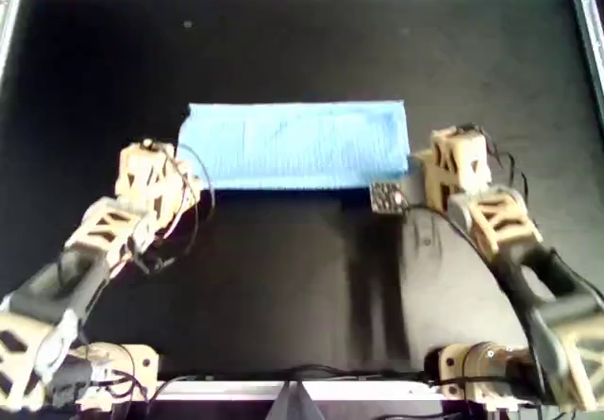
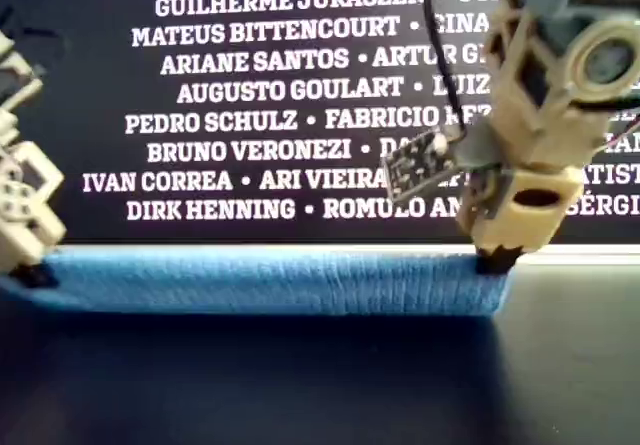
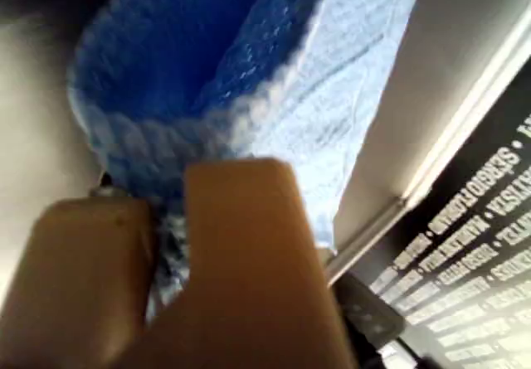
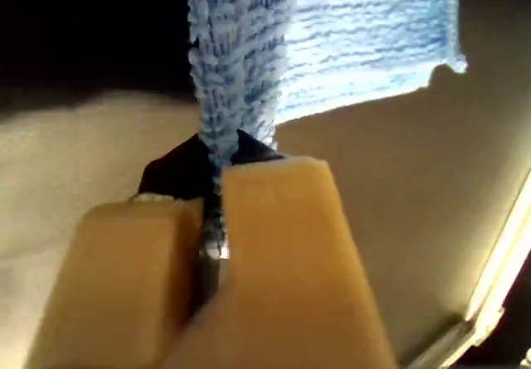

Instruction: Fold a cloth

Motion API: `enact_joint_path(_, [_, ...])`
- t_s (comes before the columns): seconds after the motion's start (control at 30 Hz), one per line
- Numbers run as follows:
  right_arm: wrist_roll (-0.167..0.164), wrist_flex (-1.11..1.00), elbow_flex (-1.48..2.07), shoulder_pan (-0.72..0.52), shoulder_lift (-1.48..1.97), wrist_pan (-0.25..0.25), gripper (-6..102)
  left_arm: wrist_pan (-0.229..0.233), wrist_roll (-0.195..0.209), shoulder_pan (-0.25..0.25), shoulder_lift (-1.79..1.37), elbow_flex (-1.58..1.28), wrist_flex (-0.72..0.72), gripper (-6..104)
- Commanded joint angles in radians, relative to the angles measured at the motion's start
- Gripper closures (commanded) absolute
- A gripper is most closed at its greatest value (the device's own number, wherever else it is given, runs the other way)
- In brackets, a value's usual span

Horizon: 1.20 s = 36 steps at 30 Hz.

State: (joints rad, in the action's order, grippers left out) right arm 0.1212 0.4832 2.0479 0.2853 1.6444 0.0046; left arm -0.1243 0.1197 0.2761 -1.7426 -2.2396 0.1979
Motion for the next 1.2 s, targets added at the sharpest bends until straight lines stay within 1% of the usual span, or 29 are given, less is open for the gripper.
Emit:
enact_joint_path(0.0, [-0.005, 0.009, 0.078, -0.008, 0.152, -0.002, 97, 0.008, 0.005, -0.009, -0.11, -0.055, 0.0, 99])
enact_joint_path(0.2, [-0.005, 0.009, 0.252, -0.008, 0.287, -0.002, 97, 0.008, 0.005, -0.009, -0.21, -0.195, 0.0, 99])
enact_joint_path(0.37, [-0.006, 0.009, 0.316, -0.008, 0.368, -0.002, 97, 0.008, 0.005, -0.009, -0.264, -0.265, 0.0, 99])
enact_joint_path(0.67, [-0.006, 0.009, 0.321, -0.006, 0.376, -0.003, 97, 0.008, 0.005, -0.009, -0.273, -0.284, 0.0, 99])
enact_joint_path(0.9, [-0.006, -0.012, 0.325, -0.005, 0.374, -0.003, 96, 0.008, 0.006, -0.009, -0.275, -0.264, -0.003, 96])
enact_joint_path(0.93, [-0.006, -0.012, 0.321, -0.002, 0.377, -0.003, 94, 0.008, 0.006, -0.011, -0.275, -0.264, -0.003, 94])
enact_joint_path(0.97, [-0.02, -0.012, 0.314, 0.002, 0.379, -0.003, 90, 0.008, -0.003, -0.011, -0.275, -0.262, -0.003, 92])
enact_joint_path(1.03, [-0.023, -0.012, 0.31, 0.002, 0.38, 0.012, 79, 0.008, -0.008, -0.011, -0.275, -0.262, -0.008, 84])
enact_joint_path(1.1, [-0.023, -0.012, 0.311, 0.002, 0.379, 0.015, 66, 0.008, -0.008, -0.011, -0.275, -0.262, -0.006, 72])
enact_joint_path(1.17, [-0.015, -0.012, 0.322, 0.002, 0.38, 0.015, 54, 0.009, -0.002, -0.012, -0.275, -0.268, -0.003, 57])
